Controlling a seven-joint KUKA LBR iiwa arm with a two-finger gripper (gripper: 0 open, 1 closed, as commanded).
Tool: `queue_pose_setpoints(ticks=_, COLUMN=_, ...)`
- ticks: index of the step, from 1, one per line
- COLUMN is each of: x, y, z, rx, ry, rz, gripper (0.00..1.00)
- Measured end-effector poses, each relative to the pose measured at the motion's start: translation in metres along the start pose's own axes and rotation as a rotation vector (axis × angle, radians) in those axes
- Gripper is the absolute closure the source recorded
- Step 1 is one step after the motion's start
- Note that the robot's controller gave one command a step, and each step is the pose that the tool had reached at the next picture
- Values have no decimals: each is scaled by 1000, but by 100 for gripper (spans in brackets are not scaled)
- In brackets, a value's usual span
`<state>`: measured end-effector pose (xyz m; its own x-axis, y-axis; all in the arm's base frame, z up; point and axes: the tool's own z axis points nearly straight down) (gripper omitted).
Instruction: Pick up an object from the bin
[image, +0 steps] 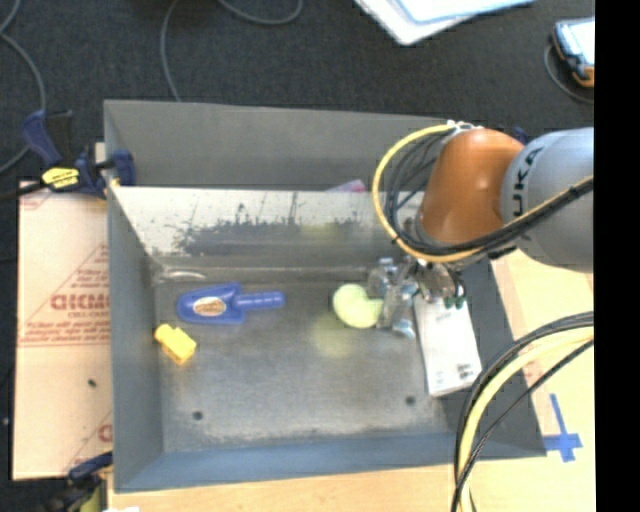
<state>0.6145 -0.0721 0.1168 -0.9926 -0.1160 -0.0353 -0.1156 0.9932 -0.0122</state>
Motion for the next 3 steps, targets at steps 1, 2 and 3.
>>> queue_pose_setpoints(ticks=1, x=-17, y=28, z=1, rx=-3, ry=2, rz=-16, gripper=100)
queue_pose_setpoints(ticks=2, x=-18, y=-11, z=-13, rx=4, ry=-10, rz=-40, gripper=100)
queue_pose_setpoints(ticks=3, x=-45, y=61, z=44, rx=-3, ry=-9, rz=-26, gripper=100)
